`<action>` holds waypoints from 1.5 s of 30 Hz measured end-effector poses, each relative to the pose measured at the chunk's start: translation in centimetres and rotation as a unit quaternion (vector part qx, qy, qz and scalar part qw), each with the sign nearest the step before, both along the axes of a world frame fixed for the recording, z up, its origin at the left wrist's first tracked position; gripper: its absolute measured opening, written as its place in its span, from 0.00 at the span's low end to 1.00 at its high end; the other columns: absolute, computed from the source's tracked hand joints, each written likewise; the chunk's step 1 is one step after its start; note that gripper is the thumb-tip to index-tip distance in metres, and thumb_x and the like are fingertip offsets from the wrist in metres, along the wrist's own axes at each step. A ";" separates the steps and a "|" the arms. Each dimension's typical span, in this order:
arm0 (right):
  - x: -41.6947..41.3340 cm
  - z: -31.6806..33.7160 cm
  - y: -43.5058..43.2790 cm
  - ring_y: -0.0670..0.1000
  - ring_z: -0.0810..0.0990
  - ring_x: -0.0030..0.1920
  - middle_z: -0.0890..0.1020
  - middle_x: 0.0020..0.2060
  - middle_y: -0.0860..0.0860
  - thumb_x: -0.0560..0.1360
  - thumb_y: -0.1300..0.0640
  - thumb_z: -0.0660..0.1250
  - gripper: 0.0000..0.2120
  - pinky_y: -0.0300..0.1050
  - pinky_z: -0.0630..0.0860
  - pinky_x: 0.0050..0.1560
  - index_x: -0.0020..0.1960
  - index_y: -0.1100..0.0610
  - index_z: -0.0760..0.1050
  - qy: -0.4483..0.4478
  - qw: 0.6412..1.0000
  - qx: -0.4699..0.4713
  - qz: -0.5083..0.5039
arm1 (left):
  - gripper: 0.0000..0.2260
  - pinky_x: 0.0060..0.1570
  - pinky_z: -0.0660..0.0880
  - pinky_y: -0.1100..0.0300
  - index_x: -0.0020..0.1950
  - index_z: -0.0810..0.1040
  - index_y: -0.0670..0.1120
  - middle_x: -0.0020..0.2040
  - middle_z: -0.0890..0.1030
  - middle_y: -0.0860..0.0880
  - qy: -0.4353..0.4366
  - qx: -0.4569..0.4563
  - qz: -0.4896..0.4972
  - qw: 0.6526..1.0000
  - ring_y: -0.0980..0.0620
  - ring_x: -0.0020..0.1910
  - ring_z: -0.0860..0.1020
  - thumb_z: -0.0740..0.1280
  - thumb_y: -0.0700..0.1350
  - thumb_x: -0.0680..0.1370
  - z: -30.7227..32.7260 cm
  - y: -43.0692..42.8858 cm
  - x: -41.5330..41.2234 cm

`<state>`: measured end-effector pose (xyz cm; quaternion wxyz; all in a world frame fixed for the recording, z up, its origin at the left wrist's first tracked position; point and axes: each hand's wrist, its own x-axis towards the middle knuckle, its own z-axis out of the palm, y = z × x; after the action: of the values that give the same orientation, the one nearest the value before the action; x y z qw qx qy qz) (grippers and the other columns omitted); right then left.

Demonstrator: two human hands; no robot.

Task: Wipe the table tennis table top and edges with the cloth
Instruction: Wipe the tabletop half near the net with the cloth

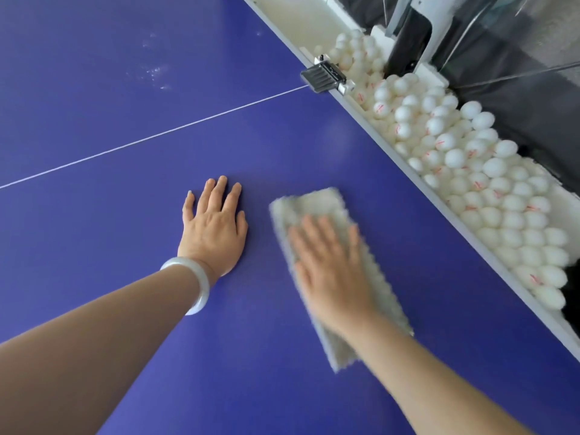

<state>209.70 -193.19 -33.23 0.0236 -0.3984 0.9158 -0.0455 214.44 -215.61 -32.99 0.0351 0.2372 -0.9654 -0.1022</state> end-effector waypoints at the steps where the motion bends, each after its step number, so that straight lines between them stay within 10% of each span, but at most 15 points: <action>1: 2.0 0.0 0.8 0.53 0.52 0.81 0.56 0.81 0.49 0.84 0.48 0.48 0.26 0.69 0.52 0.76 0.81 0.49 0.56 -0.011 0.997 0.005 0.079 | 0.24 0.77 0.42 0.44 0.80 0.56 0.48 0.81 0.54 0.47 -0.007 -0.005 -0.006 1.000 0.47 0.80 0.48 0.48 0.51 0.83 -0.1 0.0 0.1; 3: 1.7 0.3 3.6 0.50 0.50 0.81 0.55 0.81 0.46 0.83 0.48 0.49 0.26 0.64 0.49 0.78 0.81 0.48 0.56 -0.025 0.988 0.021 0.148 | 0.24 0.77 0.43 0.42 0.80 0.56 0.47 0.81 0.54 0.45 -0.015 -0.019 -0.021 0.999 0.45 0.80 0.48 0.48 0.50 0.84 -0.3 0.0 0.2; 11: -6.4 0.8 7.7 0.51 0.44 0.81 0.47 0.82 0.48 0.79 0.42 0.35 0.32 0.60 0.44 0.79 0.82 0.47 0.46 -0.026 0.991 0.036 -0.129 | 0.20 0.71 0.63 0.39 0.72 0.72 0.39 0.70 0.72 0.37 0.024 -0.055 -0.159 0.985 0.36 0.71 0.69 0.54 0.43 0.82 1.3 3.6 4.4; 21: -3.3 0.3 5.9 0.58 0.46 0.81 0.49 0.81 0.55 0.82 0.44 0.38 0.30 0.66 0.45 0.77 0.82 0.51 0.44 -0.027 0.957 0.034 -0.285 | 0.25 0.76 0.51 0.43 0.80 0.58 0.48 0.81 0.56 0.47 -0.038 -0.025 -0.107 0.993 0.48 0.80 0.53 0.49 0.51 0.83 0.5 10.1 16.0; 28: 5.6 0.8 11.4 0.53 0.53 0.81 0.57 0.80 0.49 0.83 0.48 0.49 0.27 0.60 0.52 0.79 0.81 0.50 0.57 -0.029 0.995 0.004 0.095 | 0.25 0.77 0.51 0.44 0.80 0.57 0.48 0.81 0.56 0.48 -0.056 -0.027 -0.111 0.992 0.49 0.80 0.52 0.47 0.51 0.83 0.6 10.0 15.8; 36: -3.4 1.2 15.9 0.57 0.49 0.81 0.52 0.81 0.54 0.84 0.48 0.45 0.28 0.63 0.48 0.78 0.82 0.53 0.50 -0.025 0.955 0.025 -0.294 | 0.26 0.77 0.51 0.44 0.80 0.57 0.46 0.81 0.56 0.48 -0.050 -0.030 -0.106 0.993 0.49 0.80 0.52 0.46 0.52 0.83 0.5 10.2 15.8; 45: 9.1 0.0 11.4 0.52 0.51 0.81 0.57 0.81 0.49 0.83 0.48 0.51 0.26 0.59 0.51 0.79 0.80 0.51 0.58 -0.033 0.986 -0.031 0.161 | 0.27 0.78 0.48 0.46 0.81 0.55 0.46 0.81 0.55 0.48 -0.061 -0.033 -0.102 0.992 0.50 0.80 0.52 0.44 0.52 0.83 1.0 10.2 15.8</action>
<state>218.76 -181.75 -33.18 0.0481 -0.5399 0.8363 -0.0826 230.28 -205.40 -32.03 -0.0270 0.1421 -0.9878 -0.0581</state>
